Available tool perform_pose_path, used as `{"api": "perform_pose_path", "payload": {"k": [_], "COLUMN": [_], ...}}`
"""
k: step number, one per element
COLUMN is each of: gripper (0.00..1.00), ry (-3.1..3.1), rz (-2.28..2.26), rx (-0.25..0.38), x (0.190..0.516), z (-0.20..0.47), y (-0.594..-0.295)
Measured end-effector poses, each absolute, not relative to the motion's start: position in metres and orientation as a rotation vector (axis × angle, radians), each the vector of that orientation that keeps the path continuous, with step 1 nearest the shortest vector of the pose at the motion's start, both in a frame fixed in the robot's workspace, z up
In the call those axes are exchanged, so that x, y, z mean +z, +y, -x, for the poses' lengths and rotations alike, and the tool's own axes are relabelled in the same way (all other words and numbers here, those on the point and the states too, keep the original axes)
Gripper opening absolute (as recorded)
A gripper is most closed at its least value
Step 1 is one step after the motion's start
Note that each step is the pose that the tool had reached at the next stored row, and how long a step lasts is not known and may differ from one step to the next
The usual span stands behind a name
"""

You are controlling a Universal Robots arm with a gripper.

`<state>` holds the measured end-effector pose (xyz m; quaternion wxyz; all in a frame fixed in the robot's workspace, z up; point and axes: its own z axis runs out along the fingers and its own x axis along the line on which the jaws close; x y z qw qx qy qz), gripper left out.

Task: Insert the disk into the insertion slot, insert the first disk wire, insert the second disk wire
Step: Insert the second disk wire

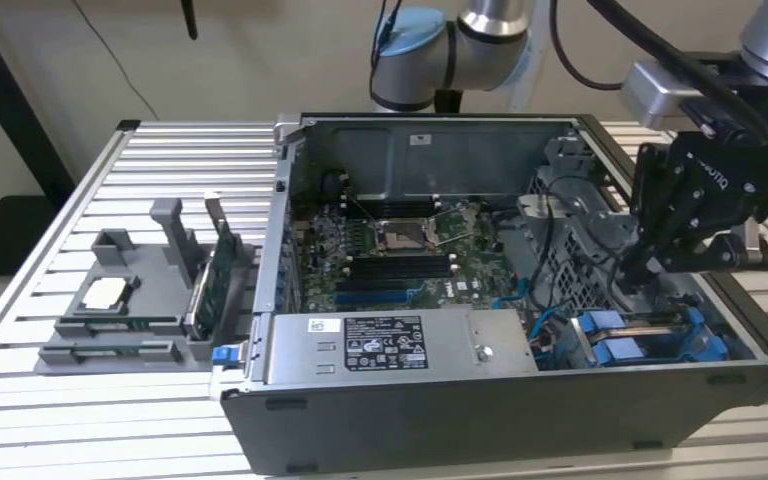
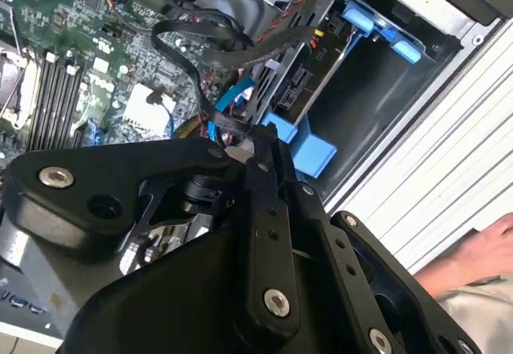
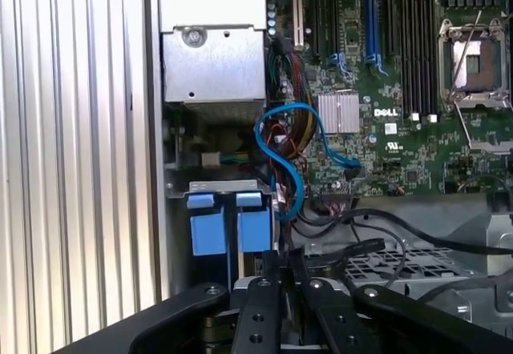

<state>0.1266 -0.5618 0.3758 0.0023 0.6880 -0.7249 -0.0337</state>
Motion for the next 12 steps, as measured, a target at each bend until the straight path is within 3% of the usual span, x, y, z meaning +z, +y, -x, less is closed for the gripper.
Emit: {"api": "perform_pose_path", "payload": {"k": [12], "gripper": [0.16], "ry": [-2.281], "rz": [-2.170], "rx": [-0.087], "x": [0.359], "z": [-0.130], "y": [-0.564]}}
